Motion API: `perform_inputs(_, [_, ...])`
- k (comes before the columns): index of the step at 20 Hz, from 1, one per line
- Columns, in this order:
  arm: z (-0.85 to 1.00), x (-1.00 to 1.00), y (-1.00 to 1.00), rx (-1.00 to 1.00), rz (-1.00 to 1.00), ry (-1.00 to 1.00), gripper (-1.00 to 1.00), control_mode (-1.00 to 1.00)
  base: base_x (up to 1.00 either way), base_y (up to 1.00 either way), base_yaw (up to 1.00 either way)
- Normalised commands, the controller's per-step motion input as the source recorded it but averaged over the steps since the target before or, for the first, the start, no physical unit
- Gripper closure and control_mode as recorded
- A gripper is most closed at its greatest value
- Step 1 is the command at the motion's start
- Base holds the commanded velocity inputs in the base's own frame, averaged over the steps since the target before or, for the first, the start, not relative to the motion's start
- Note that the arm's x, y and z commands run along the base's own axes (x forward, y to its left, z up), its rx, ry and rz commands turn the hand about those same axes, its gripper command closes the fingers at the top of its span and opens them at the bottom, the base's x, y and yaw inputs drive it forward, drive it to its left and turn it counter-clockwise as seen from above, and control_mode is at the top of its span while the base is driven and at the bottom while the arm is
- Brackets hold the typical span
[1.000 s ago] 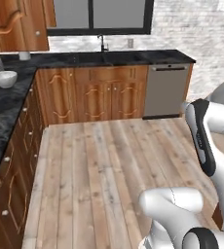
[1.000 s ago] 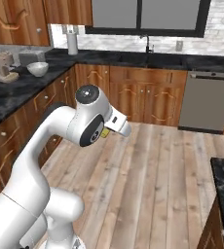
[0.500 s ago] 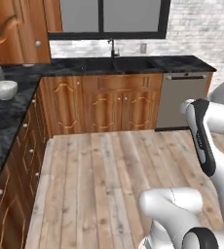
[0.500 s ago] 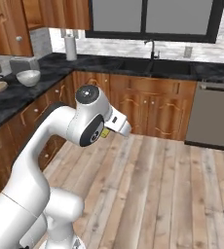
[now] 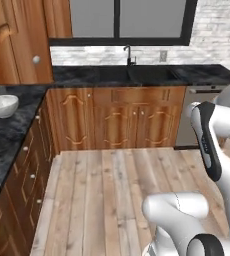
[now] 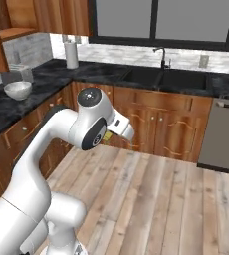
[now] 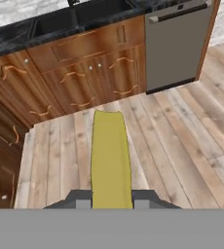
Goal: Pick the egg and butter from the fridge and place them by the bowl for mixing.
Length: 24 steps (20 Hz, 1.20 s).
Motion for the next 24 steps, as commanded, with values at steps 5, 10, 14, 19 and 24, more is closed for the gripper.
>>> perform_inputs(5, [0.0,0.0,0.0,0.0,0.0,0.0,1.0,1.0,0.83,-0.03,0.22])
perform_inputs(10, [0.0,0.0,0.0,0.0,0.0,0.0,1.0,1.0,0.74,-0.01,0.35])
perform_inputs(14, [0.0,0.0,0.0,0.0,0.0,0.0,1.0,1.0,0.71,0.0,0.38])
perform_inputs(19, [0.0,0.0,0.0,0.0,0.0,0.0,1.0,1.0,0.66,0.0,0.39])
perform_inputs(24, [0.0,0.0,0.0,0.0,0.0,0.0,1.0,1.0,0.62,0.0,0.41])
